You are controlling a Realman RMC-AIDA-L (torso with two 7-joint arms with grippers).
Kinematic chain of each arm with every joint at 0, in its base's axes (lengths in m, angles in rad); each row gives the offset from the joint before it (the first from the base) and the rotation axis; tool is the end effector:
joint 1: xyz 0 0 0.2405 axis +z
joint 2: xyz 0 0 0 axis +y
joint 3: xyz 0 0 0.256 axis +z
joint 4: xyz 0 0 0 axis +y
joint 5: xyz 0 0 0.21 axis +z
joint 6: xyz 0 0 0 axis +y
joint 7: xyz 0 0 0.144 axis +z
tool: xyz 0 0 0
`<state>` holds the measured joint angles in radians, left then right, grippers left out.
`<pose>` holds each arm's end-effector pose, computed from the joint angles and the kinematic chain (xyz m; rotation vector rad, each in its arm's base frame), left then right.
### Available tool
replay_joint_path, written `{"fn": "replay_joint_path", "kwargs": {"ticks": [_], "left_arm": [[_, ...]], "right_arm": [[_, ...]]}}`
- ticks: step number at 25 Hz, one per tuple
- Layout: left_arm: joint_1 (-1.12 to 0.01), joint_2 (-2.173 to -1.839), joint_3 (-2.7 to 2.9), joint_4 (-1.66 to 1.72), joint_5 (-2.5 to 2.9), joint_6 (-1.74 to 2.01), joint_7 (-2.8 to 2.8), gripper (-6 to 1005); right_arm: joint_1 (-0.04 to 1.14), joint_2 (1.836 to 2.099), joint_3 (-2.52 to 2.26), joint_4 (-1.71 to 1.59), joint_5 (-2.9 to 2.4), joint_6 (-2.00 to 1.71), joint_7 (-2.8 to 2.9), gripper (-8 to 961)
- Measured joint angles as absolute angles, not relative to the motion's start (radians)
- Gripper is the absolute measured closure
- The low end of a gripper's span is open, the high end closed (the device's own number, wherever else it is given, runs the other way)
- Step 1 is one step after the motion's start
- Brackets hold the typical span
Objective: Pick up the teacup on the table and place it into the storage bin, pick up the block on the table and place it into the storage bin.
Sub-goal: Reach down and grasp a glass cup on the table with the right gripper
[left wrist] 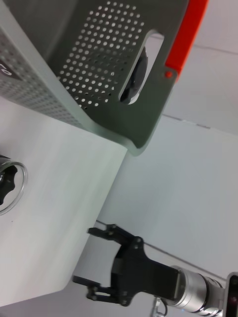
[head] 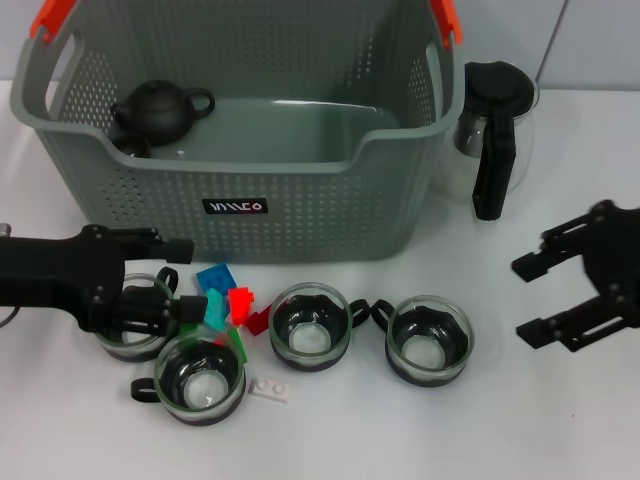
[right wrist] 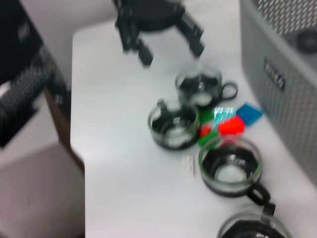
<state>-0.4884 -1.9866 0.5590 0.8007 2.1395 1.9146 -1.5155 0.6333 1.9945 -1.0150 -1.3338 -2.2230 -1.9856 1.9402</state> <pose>-0.2764 0.2956 0.0656 -2.8842 -0.6941 -0.6686 0.1670 0.3270 0.0695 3.1005 -0.3699 0.1080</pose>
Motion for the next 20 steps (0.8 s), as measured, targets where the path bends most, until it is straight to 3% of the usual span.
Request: {"fn": "replay_joint_path", "kwargs": {"ticks": [4, 7, 9, 20], "left_arm": [[-0.488, -1.991, 0.554, 0.801, 2.138, 1.914, -1.518, 124], [-0.487, -1.994, 0.554, 0.801, 2.137, 1.914, -1.519, 124], [-0.486, -1.995, 0.554, 0.800, 2.137, 1.914, -1.519, 124], [-0.485, -1.998, 0.526, 0.783, 2.138, 1.913, -1.516, 124]], "right_arm": [[0.732, 2.027, -1.105, -1.307, -2.367, -1.980, 1.950, 128], [0.806, 2.075, -1.182, -1.269, -2.482, -1.971, 1.948, 219], [0.836, 2.096, -1.217, -1.250, -2.517, -1.953, 1.944, 215], [0.876, 2.104, -1.450, -1.116, -2.513, -1.776, 1.962, 221]]}}
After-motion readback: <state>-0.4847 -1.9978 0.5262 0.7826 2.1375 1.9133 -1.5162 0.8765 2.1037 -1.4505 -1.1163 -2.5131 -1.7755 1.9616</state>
